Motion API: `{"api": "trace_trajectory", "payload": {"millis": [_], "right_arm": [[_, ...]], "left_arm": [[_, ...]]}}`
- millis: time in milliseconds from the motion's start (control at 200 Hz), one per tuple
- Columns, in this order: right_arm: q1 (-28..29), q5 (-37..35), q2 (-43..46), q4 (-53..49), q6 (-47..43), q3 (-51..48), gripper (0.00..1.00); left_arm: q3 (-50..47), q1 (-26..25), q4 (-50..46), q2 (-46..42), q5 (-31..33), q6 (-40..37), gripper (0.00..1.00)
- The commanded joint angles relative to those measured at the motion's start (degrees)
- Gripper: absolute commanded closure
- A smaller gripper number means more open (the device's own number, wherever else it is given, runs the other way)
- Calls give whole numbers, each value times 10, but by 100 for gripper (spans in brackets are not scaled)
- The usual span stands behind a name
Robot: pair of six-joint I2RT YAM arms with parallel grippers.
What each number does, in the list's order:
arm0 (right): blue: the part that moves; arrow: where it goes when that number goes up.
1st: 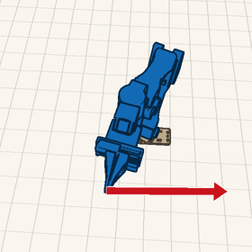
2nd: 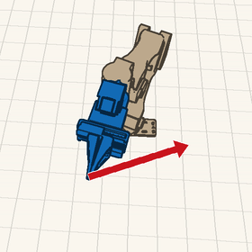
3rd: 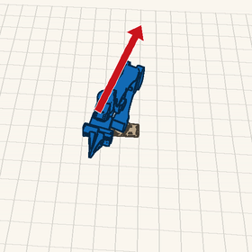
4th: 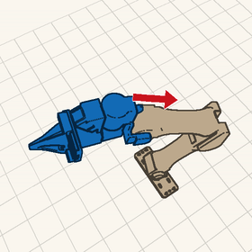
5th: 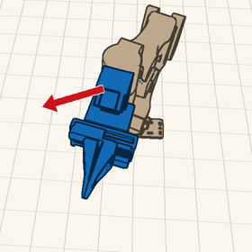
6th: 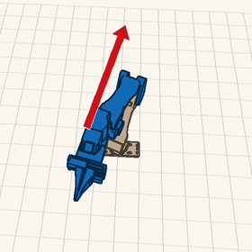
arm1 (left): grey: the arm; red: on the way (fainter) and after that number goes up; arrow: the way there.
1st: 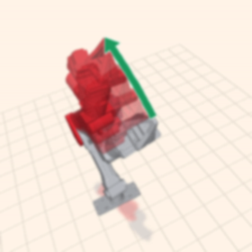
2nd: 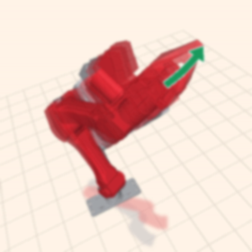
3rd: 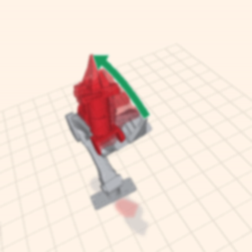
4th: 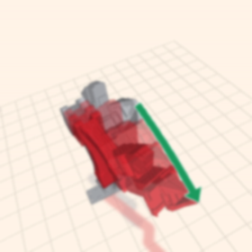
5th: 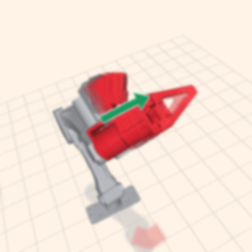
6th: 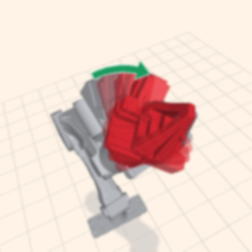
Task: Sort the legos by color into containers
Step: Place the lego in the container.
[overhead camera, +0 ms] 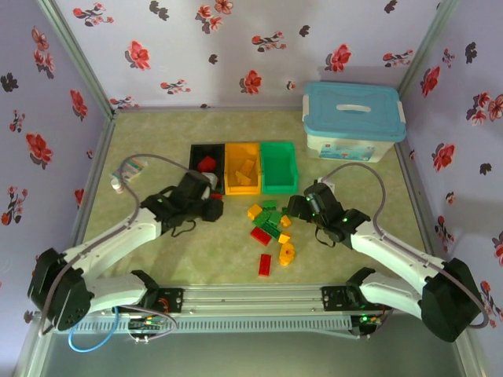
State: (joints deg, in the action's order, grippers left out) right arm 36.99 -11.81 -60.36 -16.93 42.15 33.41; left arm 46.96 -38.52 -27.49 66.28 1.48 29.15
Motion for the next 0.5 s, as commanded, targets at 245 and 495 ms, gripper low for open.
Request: {"api": "trace_trajectory", "payload": {"millis": [245, 495], "right_arm": [[-4, 5, 8, 10, 9, -10, 16], [-5, 2, 9, 8, 4, -9, 16]], "left_arm": [[58, 128, 46, 60, -44, -8, 66], [156, 152, 52, 178, -57, -33, 67]]}}
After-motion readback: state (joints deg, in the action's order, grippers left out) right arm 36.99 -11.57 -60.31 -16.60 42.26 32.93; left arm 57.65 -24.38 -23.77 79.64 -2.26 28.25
